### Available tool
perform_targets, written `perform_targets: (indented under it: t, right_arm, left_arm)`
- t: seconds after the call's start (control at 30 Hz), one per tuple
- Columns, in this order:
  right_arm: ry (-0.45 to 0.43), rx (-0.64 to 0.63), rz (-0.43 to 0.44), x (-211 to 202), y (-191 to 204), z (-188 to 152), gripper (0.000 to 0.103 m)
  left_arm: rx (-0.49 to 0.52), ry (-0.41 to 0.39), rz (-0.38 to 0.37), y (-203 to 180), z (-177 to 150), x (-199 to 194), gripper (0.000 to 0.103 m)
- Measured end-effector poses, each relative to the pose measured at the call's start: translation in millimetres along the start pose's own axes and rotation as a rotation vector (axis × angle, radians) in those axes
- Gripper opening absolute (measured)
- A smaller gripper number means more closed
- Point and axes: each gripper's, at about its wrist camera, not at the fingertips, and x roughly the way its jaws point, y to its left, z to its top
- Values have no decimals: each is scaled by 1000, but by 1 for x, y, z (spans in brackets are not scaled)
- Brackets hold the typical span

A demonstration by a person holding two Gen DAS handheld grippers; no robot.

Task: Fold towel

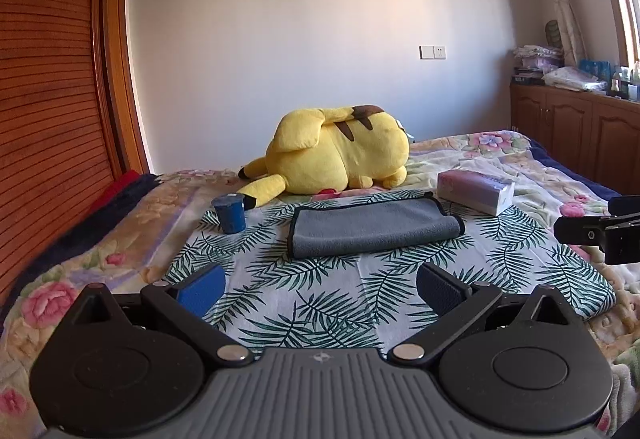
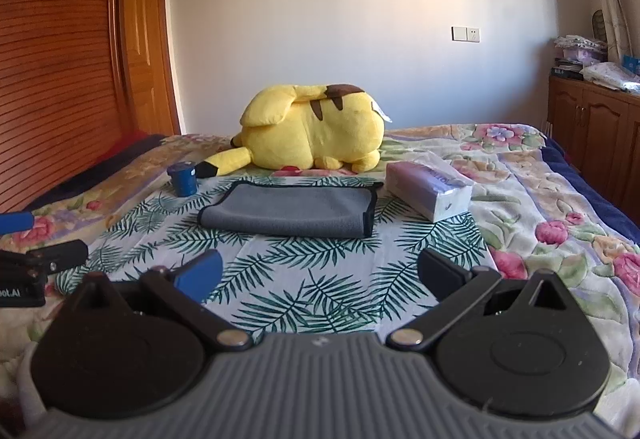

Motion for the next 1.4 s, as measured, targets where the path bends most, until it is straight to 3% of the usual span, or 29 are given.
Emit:
perform_targets:
  t: [0.7,1.4]
  right_arm:
    - [-56,19,-20,-8,-5,1,103]
    - [-84,3,-36,-11,-3,3,103]
  left_arm:
    - [-9,-52,20,4,5,-8,103]
    - [-14,-41,23,5,3,-5,103]
